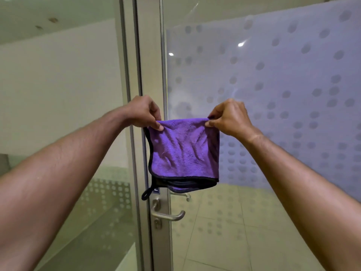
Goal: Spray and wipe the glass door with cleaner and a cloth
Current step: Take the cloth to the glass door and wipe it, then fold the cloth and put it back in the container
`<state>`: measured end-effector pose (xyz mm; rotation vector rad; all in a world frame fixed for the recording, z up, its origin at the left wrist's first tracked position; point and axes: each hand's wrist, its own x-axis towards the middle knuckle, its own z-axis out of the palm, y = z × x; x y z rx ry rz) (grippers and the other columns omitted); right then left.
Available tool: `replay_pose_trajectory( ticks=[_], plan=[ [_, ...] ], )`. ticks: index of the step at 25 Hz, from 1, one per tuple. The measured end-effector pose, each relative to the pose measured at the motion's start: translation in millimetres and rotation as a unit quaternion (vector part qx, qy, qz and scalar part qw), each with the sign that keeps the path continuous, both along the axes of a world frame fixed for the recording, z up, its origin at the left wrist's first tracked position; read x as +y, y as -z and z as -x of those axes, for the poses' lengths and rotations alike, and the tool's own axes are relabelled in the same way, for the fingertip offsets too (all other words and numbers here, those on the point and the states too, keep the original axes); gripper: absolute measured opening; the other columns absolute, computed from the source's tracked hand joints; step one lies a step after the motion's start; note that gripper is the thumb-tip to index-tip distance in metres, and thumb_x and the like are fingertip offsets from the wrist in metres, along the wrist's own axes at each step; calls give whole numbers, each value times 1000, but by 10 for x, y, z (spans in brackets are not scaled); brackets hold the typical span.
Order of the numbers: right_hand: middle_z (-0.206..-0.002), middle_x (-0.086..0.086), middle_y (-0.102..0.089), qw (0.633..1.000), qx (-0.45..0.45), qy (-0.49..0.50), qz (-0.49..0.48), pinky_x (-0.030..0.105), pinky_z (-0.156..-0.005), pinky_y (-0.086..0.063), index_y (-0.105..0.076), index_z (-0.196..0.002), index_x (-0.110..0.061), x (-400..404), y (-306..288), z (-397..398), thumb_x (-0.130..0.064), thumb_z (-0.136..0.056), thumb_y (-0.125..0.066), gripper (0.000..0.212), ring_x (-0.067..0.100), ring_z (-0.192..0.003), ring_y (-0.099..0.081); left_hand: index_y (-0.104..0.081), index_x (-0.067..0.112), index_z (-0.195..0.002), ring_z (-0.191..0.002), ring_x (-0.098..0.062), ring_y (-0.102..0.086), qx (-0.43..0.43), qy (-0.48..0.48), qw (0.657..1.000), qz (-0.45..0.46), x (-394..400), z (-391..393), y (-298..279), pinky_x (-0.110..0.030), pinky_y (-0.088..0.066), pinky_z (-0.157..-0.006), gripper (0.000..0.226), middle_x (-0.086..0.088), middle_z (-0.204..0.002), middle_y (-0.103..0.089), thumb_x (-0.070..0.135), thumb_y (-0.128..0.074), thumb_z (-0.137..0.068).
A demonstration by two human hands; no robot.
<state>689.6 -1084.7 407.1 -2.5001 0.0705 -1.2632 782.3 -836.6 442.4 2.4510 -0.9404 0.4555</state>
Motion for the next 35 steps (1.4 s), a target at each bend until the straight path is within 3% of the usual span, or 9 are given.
replay_pose_trajectory(
  ticks=[5, 8, 15, 19, 29, 35],
  plan=[
    [-80, 6, -77, 993, 92, -67, -5, 33, -82, -55, -81, -87, -18, 436, -8, -132, -32, -61, -91, 32, 18, -86, -70, -73, 8, -68, -56, -12, -52, 107, -37, 993, 14, 609, 54, 93, -23, -43, -52, 20, -5, -63, -61, 16, -90, -62],
    [-74, 3, -75, 985, 129, -110, -19, 29, -76, -56, -81, -85, -16, 783, 25, -225, -28, -60, -92, 29, 15, -81, -68, -72, 7, -68, -51, -8, -51, 125, -63, 990, 8, 1018, 94, 177, -18, -43, -45, 21, -1, -59, -60, 17, -90, -62],
    [-61, 0, -70, 953, 195, -223, -62, 19, -57, -57, -78, -75, -12, 1912, 149, -303, -13, -64, -91, 17, 8, -56, -64, -75, 14, -62, -52, -10, -53, 160, -127, 979, 15, 2245, 369, 360, -18, -45, -45, 13, -1, -59, -62, 13, -86, -66],
    [-56, -2, -68, 924, 253, -278, -74, 16, -48, -53, -78, -81, -7, 2660, 234, -256, -4, -66, -88, 18, 5, -48, -62, -75, 13, -63, -46, -8, -48, 175, -166, 970, 17, 2995, 648, 477, -17, -43, -42, 12, -3, -57, -58, 12, -86, -67],
    [-78, 13, -71, 860, 328, -384, -72, 25, -64, -61, -75, -91, 3, 4182, 458, 52, -1, -67, -86, 27, 19, -70, -68, -73, 2, -81, -59, -13, -52, 231, -268, 934, 50, 4498, 1541, 832, -22, -48, -54, 19, -12, -73, -58, 12, -84, -70],
    [-94, 25, -73, 819, 337, -462, -51, 40, -83, -60, -74, -93, 6, 4848, 527, 343, -1, -67, -87, 30, 31, -84, -71, -70, -5, -89, -61, -14, -56, 226, -350, 907, 54, 4990, 2327, 781, -24, -52, -59, 24, -10, -73, -59, 10, -81, -73]
  ],
)
